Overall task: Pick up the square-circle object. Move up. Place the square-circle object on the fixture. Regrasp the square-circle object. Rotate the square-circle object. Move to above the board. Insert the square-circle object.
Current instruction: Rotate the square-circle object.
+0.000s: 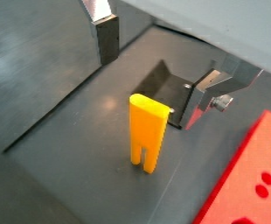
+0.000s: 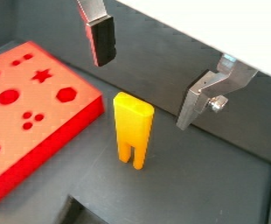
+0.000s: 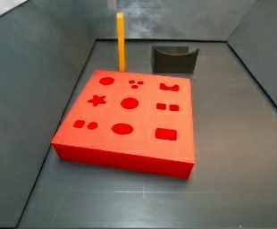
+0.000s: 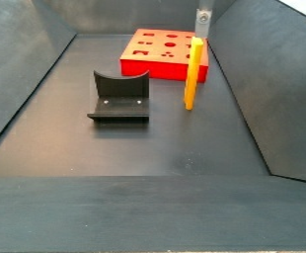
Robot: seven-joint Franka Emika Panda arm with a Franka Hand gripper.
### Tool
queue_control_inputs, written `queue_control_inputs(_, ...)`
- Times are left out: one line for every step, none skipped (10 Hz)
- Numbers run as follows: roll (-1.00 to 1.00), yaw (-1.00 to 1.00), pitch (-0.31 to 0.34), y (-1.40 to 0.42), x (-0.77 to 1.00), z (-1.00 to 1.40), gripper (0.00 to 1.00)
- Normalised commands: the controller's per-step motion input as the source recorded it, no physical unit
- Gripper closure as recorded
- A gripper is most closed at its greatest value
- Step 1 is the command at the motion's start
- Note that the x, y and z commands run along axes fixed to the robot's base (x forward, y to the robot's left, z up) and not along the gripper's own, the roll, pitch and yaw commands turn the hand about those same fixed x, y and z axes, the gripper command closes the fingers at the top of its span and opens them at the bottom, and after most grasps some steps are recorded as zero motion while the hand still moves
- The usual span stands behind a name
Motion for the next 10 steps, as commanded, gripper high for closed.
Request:
queue_control_inputs(0.0,1.0,0.01,0.0,0.04,-0.03,0.0)
queue_control_inputs(0.0,1.0,0.01,0.0,0.04,-0.03,0.0)
queue_control_inputs(0.0,1.0,0.01,0.0,0.04,-0.03,0.0)
queue_control_inputs(0.0,1.0,0.011,0.0,0.04,-0.03,0.0)
queue_control_inputs(0.0,1.0,0.011,0.0,0.04,-0.03,0.0)
queue_control_inputs(-0.01,1.0,0.012,0.0,0.04,-0.03,0.0)
queue_control_inputs(-0.01,1.0,0.013,0.0,0.04,-0.03,0.0)
queue_control_inputs(-0.01,1.0,0.013,0.0,0.04,-0.03,0.0)
queue_control_inputs(-0.01,1.0,0.014,0.0,0.04,-0.03,0.0)
queue_control_inputs(-0.01,1.0,0.015,0.0,0.04,-0.03,0.0)
